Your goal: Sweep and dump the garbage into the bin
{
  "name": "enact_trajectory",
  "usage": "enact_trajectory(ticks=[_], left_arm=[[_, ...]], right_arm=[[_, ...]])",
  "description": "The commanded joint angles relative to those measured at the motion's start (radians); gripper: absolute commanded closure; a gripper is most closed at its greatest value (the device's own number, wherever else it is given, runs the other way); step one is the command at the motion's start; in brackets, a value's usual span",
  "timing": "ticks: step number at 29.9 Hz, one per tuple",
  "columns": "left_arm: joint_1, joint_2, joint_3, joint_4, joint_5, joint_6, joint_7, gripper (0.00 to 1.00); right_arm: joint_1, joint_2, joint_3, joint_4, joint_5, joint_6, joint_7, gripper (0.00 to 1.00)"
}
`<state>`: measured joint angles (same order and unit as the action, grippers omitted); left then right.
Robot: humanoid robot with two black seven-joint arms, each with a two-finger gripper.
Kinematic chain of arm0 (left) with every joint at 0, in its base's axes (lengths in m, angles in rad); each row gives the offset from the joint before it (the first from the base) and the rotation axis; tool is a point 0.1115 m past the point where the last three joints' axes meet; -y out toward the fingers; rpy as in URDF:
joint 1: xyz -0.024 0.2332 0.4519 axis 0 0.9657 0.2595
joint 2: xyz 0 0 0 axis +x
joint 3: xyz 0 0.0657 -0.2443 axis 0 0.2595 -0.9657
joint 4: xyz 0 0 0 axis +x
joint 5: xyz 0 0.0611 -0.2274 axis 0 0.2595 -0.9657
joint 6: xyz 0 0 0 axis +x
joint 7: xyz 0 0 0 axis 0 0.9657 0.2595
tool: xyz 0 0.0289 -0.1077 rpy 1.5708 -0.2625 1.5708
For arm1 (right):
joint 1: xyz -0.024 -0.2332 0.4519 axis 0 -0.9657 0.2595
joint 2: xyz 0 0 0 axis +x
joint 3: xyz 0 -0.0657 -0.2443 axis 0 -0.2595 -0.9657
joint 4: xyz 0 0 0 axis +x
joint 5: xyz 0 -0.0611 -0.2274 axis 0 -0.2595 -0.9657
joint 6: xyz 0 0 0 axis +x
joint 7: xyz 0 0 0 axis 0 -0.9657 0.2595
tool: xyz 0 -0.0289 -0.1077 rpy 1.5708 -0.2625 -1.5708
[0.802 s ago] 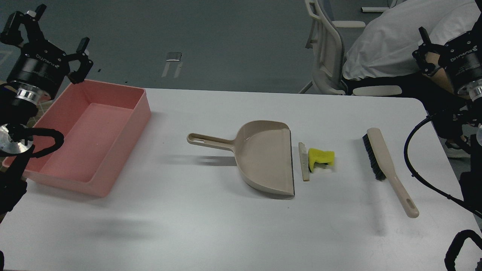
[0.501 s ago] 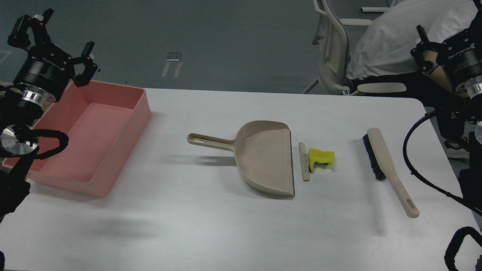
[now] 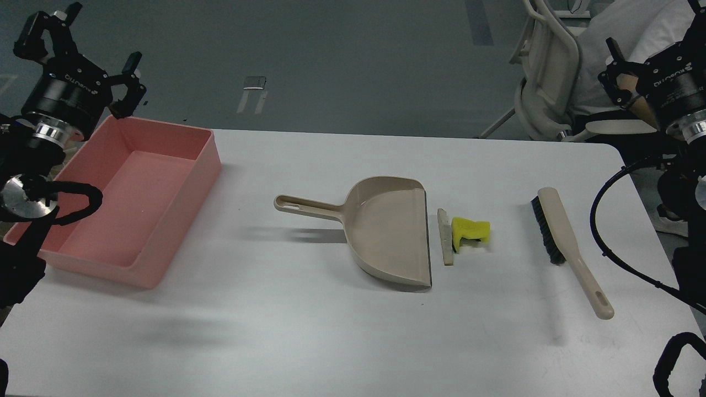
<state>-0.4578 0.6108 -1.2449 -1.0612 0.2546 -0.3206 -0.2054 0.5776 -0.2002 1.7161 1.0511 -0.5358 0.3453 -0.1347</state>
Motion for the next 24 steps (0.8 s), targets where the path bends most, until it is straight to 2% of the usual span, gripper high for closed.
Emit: enact_trajectory(ticks=[1,11,14,17,22,23,24], left_arm=[[-0.007,-0.002,-0.001,0.006,0.0,0.0,0.0,0.02],[0.001,-0.023,0.024,0.007,0.0,-0.008,-0.003,0.02],[0.008,-0.025,0.025,-0.006,0.017,-0.009,-0.025,0.02],[0.031,-0.029,0.039,-0.071,0.071,-0.002,-0.029,0.02],[0.146,0.007,0.074,-0.255,0.092,0.037,-0.028,0.04],[0.187,0.026,0.074,-0.304,0.1,0.044,-0.028,0.05],[0.224,0.047,0.073,-0.353,0.118,0.045,-0.028,0.12]], right_arm=[[-0.001,-0.001,-0.001,-0.002,0.002,0.007,0.0,0.0],[-0.03,-0.002,-0.004,0.013,-0.003,0.083,0.012,0.0],[-0.059,-0.028,-0.001,0.02,-0.004,0.083,0.012,0.0],[-0.108,-0.053,0.002,0.035,-0.006,0.078,0.017,0.0],[-0.183,-0.091,0.033,0.07,-0.007,0.075,0.021,0.0],[-0.202,-0.094,0.046,0.081,-0.007,0.075,0.024,0.0],[-0.223,-0.094,0.06,0.087,-0.006,0.075,0.024,0.0]])
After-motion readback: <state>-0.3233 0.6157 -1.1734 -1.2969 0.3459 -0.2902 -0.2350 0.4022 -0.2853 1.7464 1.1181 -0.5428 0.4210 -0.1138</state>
